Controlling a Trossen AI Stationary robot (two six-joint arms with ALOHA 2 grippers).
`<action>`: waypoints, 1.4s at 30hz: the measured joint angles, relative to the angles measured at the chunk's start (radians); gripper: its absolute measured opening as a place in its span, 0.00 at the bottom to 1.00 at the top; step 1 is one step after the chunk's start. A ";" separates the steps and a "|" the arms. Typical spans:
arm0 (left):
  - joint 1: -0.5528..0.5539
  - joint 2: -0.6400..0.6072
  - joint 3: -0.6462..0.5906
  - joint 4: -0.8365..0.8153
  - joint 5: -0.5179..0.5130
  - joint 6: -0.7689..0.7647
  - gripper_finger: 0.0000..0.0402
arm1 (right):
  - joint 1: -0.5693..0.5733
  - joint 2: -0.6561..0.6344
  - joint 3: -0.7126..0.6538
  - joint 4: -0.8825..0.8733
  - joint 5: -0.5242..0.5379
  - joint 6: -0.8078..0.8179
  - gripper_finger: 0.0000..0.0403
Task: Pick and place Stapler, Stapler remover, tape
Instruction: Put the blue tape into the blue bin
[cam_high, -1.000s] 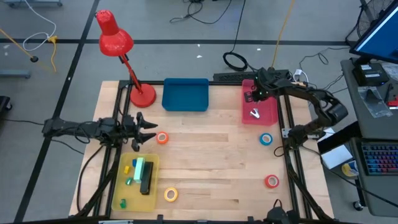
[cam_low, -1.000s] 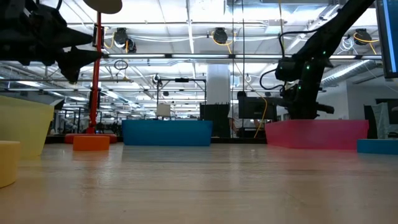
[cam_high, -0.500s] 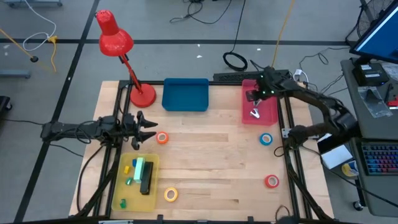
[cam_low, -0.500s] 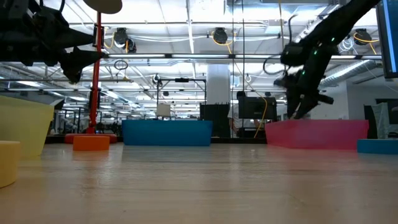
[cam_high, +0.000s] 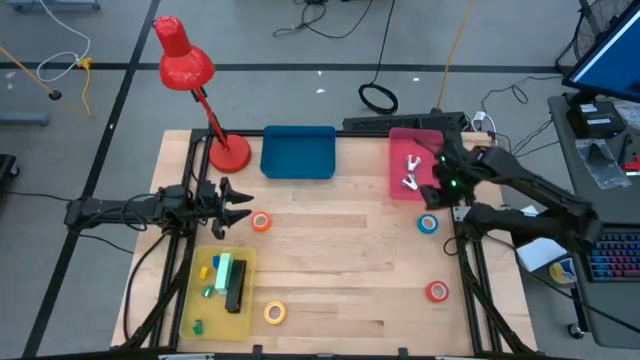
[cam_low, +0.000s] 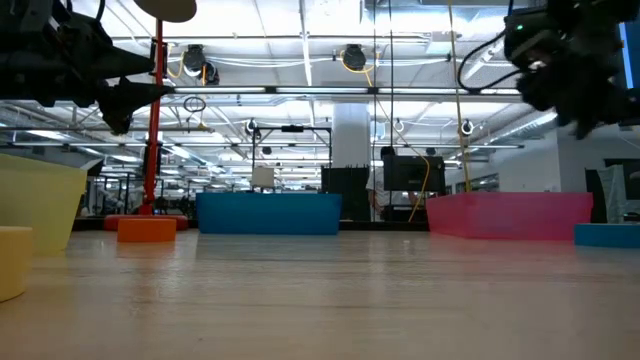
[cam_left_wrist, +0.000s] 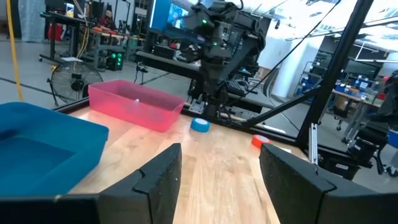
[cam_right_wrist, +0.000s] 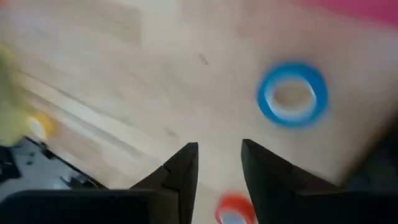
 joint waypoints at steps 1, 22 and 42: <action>0.000 0.000 0.000 -0.001 0.000 0.000 0.54 | 0.022 -0.010 0.000 -0.034 0.007 0.024 0.28; 0.000 0.000 0.000 -0.003 -0.001 0.011 0.54 | 0.337 0.011 -0.137 0.168 0.247 0.276 0.28; 0.000 0.000 0.000 -0.003 -0.003 -0.004 0.54 | 0.343 0.016 -0.414 0.422 0.259 0.354 0.28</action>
